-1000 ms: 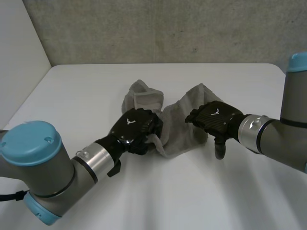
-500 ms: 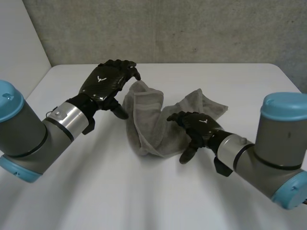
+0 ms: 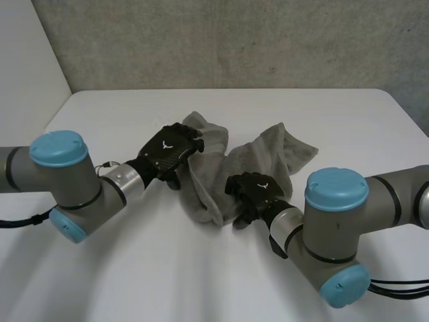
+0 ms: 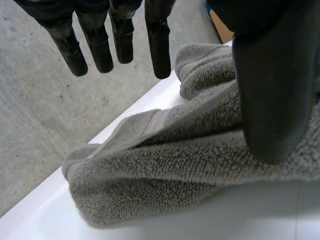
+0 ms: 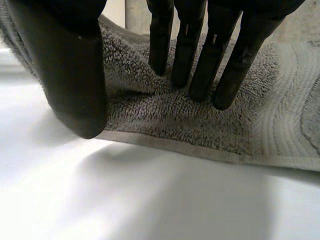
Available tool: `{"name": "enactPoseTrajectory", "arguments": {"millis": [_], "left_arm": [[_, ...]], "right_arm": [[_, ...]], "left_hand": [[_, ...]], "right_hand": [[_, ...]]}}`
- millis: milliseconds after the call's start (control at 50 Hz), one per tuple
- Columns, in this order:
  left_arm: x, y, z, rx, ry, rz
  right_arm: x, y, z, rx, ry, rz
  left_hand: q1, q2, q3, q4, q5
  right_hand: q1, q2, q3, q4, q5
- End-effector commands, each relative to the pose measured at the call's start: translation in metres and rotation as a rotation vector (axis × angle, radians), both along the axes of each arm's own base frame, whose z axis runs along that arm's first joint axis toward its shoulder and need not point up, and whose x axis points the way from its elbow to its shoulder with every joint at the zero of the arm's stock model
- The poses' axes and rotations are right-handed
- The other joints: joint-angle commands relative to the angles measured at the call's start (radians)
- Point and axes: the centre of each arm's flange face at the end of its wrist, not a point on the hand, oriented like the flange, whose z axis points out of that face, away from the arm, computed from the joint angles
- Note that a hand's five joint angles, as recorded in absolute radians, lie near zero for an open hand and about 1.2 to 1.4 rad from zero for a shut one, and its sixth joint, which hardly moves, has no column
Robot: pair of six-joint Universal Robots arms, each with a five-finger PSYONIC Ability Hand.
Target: Fold the towel.
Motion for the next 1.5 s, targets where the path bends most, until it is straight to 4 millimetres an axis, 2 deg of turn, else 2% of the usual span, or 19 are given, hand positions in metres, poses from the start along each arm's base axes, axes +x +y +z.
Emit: {"name": "enactPoseTrajectory", "arguments": {"millis": [20, 220, 280, 320, 380, 500, 540, 600, 740, 880, 1040, 1320, 1380, 1420, 1440, 1480, 1500], "left_arm": [[-0.009, -0.008, -0.01, -0.005, 0.005, -0.01], [-0.022, -0.01, -0.01, -0.029, 0.013, -0.042], [-0.025, -0.01, -0.011, -0.031, 0.015, -0.05], [-0.028, -0.011, -0.013, -0.031, 0.015, -0.056], [-0.029, -0.011, -0.016, -0.028, 0.012, -0.059], [-0.033, -0.008, -0.016, -0.031, 0.014, -0.073], [-0.034, -0.008, -0.014, -0.035, 0.016, -0.074], [-0.034, -0.008, -0.011, -0.041, 0.018, -0.074], [-0.031, -0.004, 0.008, -0.046, 0.018, -0.073], [-0.026, 0.005, 0.019, -0.047, 0.0, -0.073], [-0.028, 0.005, 0.011, -0.068, -0.031, -0.081], [-0.035, 0.006, -0.008, -0.033, -0.052, -0.099], [-0.035, 0.005, -0.008, -0.035, -0.053, -0.099], [-0.034, 0.006, -0.008, -0.035, -0.058, -0.098], [-0.034, 0.006, -0.008, -0.035, -0.058, -0.098], [-0.031, 0.005, -0.003, -0.036, -0.057, -0.092], [-0.031, 0.005, -0.003, -0.036, -0.057, -0.092]], "right_arm": [[0.005, -0.006, -0.003, 0.025, -0.038, -0.013], [0.009, 0.002, -0.001, 0.028, -0.04, 0.002], [0.007, 0.0, 0.0, 0.027, -0.037, -0.005], [0.005, -0.001, 0.004, 0.021, -0.04, -0.008], [0.004, 0.0, 0.011, 0.012, -0.048, -0.01], [-0.001, 0.002, 0.027, -0.014, -0.065, -0.01], [-0.012, -0.008, 0.035, -0.03, -0.069, -0.047], [-0.02, -0.012, 0.04, -0.035, -0.073, -0.064], [-0.033, -0.013, 0.038, -0.043, -0.03, -0.079], [-0.048, -0.015, 0.036, -0.057, 0.021, -0.105], [-0.057, -0.01, 0.029, -0.027, 0.042, -0.125], [-0.06, -0.003, 0.022, -0.001, 0.056, -0.12], [-0.06, -0.003, 0.022, 0.0, 0.055, -0.119], [-0.058, 0.0, 0.02, 0.006, 0.056, -0.11], [-0.058, 0.0, 0.02, 0.006, 0.056, -0.11], [-0.056, 0.002, 0.017, 0.019, 0.05, -0.105], [-0.056, 0.002, 0.017, 0.019, 0.05, -0.105]], "left_hand": [[0.068, 0.065, 0.065, 0.07, 0.057], [0.139, 0.135, 0.135, 0.141, 0.128], [0.254, 0.25, 0.25, 0.255, 0.242], [0.455, 0.451, 0.451, 0.457, 0.444], [0.538, 0.534, 0.534, 0.54, 0.527], [0.544, 0.54, 0.54, 0.546, 0.533], [0.518, 0.514, 0.514, 0.52, 0.507], [0.474, 0.47, 0.47, 0.476, 0.463], [0.28, 0.276, 0.276, 0.282, 0.269], [0.268, 0.264, 0.264, 0.27, 0.257], [0.28, 0.276, 0.276, 0.282, 0.269], [0.309, 0.306, 0.305, 0.311, 0.298], [0.421, 0.417, 0.417, 0.423, 0.41], [0.696, 0.692, 0.692, 0.697, 0.684], [0.697, 0.693, 0.693, 0.699, 0.686], [0.942, 0.938, 0.938, 0.944, 0.931], [0.943, 0.94, 0.94, 0.945, 0.932]], "right_hand": [[0.034, 0.03, 0.032, 0.034, 0.033], [-0.055, -0.058, -0.056, -0.055, -0.055], [-0.057, -0.061, -0.059, -0.057, -0.058], [-0.057, -0.061, -0.059, -0.057, -0.058], [-0.057, -0.061, -0.059, -0.057, -0.058], [-0.06, -0.063, -0.061, -0.06, -0.061], [-0.066, -0.069, -0.067, -0.066, -0.067], [-0.066, -0.069, -0.067, -0.066, -0.067], [-0.084, -0.087, -0.085, -0.084, -0.084], [-0.142, -0.146, -0.144, -0.142, -0.143], [-0.207, -0.21, -0.208, -0.207, -0.208], [-0.222, -0.225, -0.223, -0.222, -0.223], [-0.228, -0.231, -0.229, -0.228, -0.228], [-0.231, -0.234, -0.232, -0.231, -0.231], [-0.231, -0.234, -0.232, -0.231, -0.231], [-0.231, -0.234, -0.232, -0.231, -0.231], [-0.231, -0.234, -0.232, -0.231, -0.231]]}}
